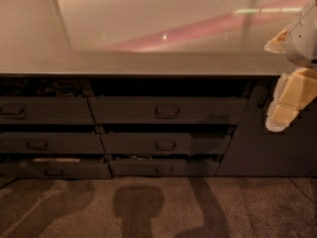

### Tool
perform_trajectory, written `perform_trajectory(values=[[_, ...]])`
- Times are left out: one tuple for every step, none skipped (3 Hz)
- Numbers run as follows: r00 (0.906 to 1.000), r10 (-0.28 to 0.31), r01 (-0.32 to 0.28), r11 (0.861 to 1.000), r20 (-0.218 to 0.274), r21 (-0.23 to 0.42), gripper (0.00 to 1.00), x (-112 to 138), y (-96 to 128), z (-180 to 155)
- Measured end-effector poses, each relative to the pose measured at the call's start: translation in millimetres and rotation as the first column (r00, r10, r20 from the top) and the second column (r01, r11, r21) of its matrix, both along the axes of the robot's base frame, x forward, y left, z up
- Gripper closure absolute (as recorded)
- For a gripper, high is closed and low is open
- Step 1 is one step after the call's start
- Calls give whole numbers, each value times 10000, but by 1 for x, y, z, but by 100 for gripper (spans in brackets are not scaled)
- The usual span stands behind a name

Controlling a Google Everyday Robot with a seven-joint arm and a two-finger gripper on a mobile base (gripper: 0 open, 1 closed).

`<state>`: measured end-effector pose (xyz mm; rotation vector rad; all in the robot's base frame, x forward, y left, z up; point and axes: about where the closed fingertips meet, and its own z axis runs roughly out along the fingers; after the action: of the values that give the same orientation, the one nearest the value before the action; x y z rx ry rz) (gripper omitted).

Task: Open top drawer

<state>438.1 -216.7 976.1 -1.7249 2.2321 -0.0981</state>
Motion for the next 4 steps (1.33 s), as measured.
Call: perform_trajectory(values=[[10000, -1, 1, 10000, -3, 3, 0, 0, 0, 0], [9971, -189, 233, 9980, -741, 588, 0, 14, -14, -36], [9790, -530, 831, 9855, -1968, 1476, 0, 37, -41, -98], [9501, -543, 1203, 9724, -3073, 1999, 0, 57, -58, -155]])
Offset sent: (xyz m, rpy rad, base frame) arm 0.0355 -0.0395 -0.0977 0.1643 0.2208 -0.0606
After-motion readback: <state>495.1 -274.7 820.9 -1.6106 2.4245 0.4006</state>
